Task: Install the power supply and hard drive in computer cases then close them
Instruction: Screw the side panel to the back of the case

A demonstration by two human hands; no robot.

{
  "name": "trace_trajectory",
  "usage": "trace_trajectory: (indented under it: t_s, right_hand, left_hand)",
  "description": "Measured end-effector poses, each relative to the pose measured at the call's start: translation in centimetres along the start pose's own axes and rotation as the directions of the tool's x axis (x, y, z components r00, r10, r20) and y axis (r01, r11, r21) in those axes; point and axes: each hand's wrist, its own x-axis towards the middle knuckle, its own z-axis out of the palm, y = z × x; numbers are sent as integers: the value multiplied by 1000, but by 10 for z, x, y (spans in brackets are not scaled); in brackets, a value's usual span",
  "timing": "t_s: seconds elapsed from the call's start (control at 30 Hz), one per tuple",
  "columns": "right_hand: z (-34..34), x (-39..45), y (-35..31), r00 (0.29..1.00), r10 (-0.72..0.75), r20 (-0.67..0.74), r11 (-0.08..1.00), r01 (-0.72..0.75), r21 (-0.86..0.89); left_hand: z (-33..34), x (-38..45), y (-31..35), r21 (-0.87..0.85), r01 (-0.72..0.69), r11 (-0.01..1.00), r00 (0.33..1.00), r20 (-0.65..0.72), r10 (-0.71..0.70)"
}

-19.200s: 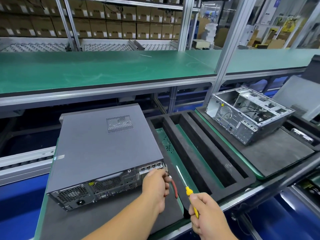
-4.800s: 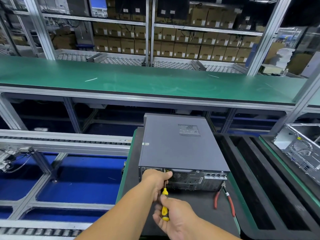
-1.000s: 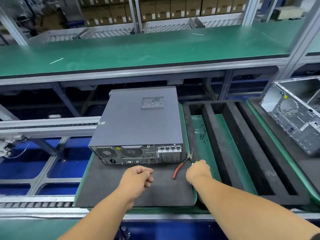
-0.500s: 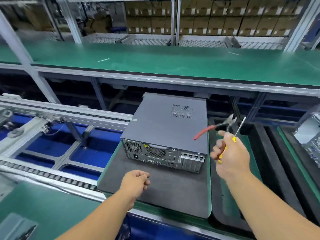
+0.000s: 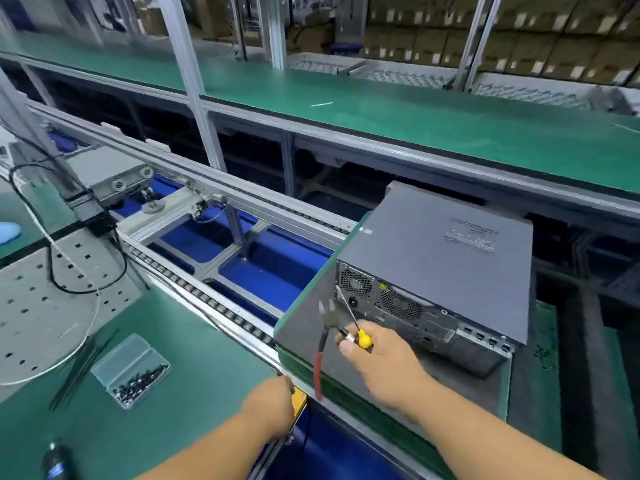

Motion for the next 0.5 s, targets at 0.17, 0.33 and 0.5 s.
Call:
trace_trajectory:
  t_s: [0.17,0.33,0.5]
  right_hand:
    - [31,-4,18,993,69,98,983,-51,-174]
    - [40,4,26,988,134,75,967,-114,-229]
    - [46,2,29,967,230,109,955,-202,-217]
  left_hand:
    - [15,-2,-7,53,-37,998,997,65,33]
    - [19,2,-10,229,-149,962,984,127,122]
    - [-5,6,-8,41,-119,992,984,138,113]
